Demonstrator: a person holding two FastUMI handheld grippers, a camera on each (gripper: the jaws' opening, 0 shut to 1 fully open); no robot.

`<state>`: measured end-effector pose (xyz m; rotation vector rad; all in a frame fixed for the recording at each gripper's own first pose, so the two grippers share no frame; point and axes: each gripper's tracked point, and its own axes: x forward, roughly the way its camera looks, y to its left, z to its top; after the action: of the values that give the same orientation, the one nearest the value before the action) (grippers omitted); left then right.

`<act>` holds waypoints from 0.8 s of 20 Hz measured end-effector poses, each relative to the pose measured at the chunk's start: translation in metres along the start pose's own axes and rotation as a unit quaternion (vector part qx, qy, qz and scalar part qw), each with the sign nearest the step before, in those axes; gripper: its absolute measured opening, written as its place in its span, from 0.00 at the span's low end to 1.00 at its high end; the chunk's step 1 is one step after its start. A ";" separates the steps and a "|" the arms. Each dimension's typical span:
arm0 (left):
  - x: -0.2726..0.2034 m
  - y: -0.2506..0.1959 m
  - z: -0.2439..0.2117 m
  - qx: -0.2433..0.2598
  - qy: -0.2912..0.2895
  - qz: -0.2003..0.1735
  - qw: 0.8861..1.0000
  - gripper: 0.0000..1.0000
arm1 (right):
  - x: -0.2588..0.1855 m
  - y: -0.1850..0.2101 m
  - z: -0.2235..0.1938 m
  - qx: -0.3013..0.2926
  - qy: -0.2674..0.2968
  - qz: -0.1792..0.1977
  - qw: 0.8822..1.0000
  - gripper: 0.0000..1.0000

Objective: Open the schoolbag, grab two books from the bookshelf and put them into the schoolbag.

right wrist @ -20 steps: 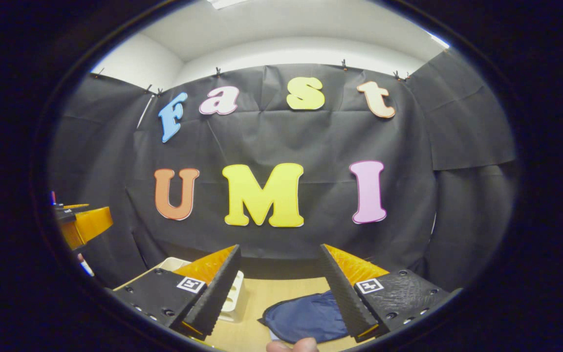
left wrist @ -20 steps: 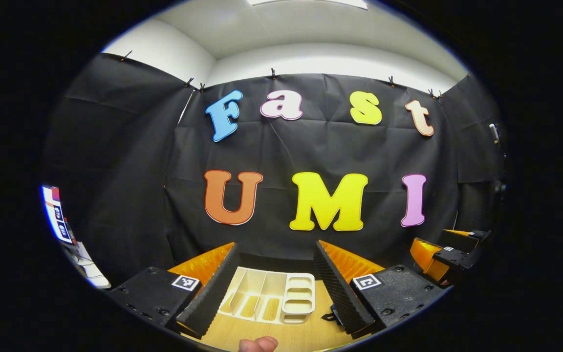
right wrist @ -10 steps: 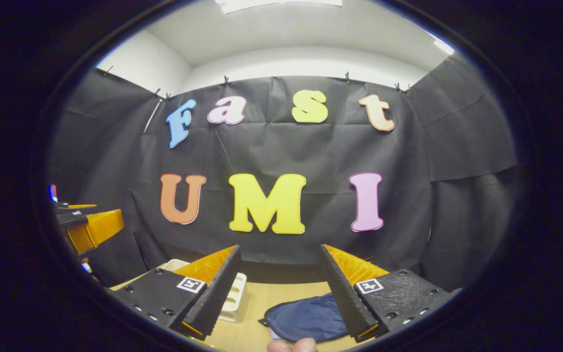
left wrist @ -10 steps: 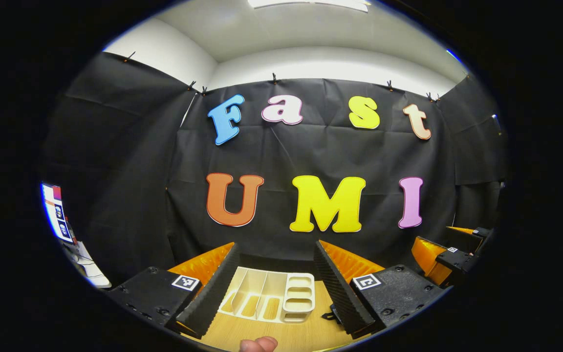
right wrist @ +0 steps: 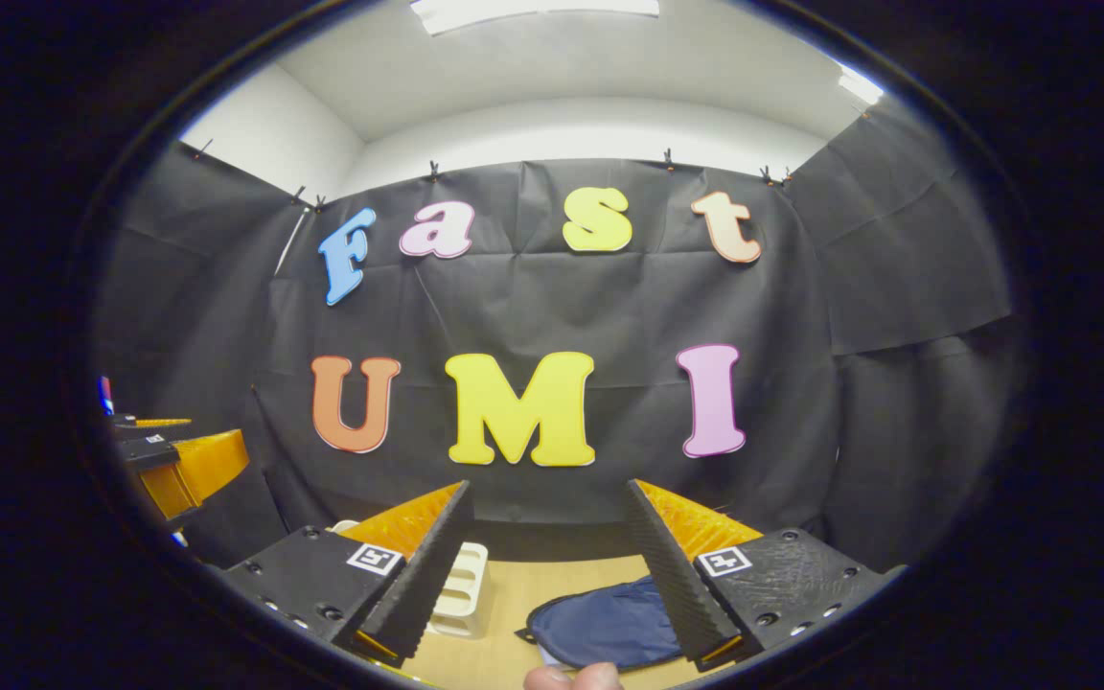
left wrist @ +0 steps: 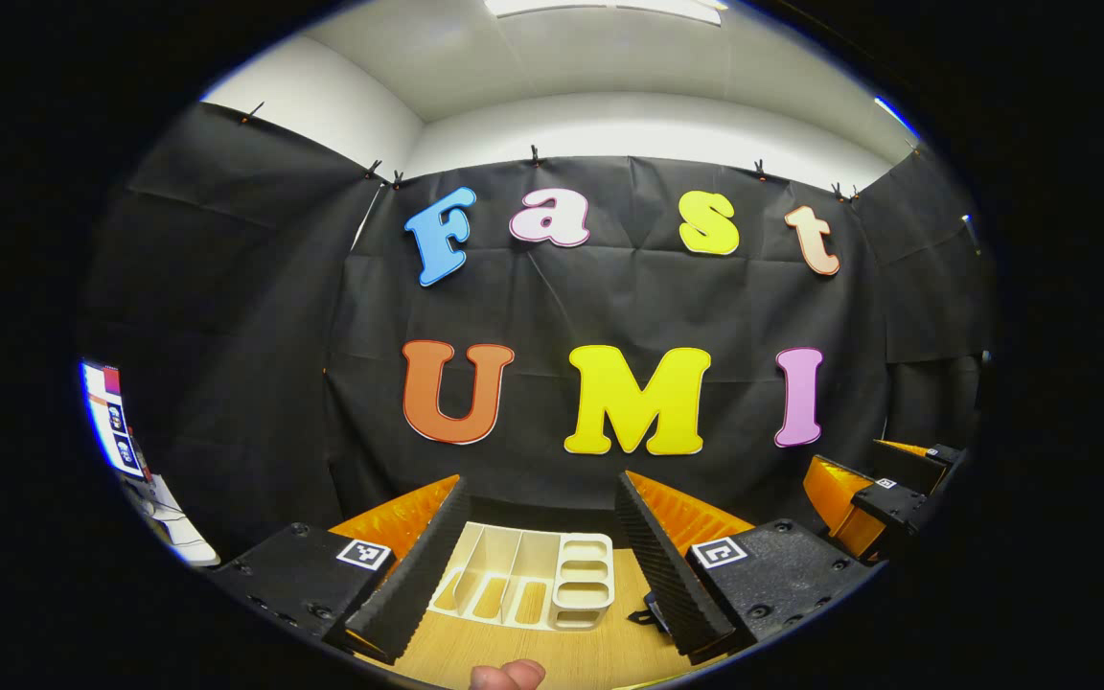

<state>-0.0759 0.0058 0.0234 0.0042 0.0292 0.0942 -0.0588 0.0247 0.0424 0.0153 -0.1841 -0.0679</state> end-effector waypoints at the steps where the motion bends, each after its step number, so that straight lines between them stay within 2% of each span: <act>1: 0.000 0.002 0.001 0.002 0.000 0.001 1.000 0.98 | -0.002 0.001 0.000 0.000 0.000 0.000 1.000 0.96; 16: -0.009 0.019 0.005 0.017 0.001 0.013 1.000 0.98 | -0.006 0.027 0.003 0.009 -0.002 0.020 1.000 0.98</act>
<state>-0.0863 0.0237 0.0288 0.0395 0.0328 0.1191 -0.0633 0.0517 0.0446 0.0288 -0.1894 -0.0257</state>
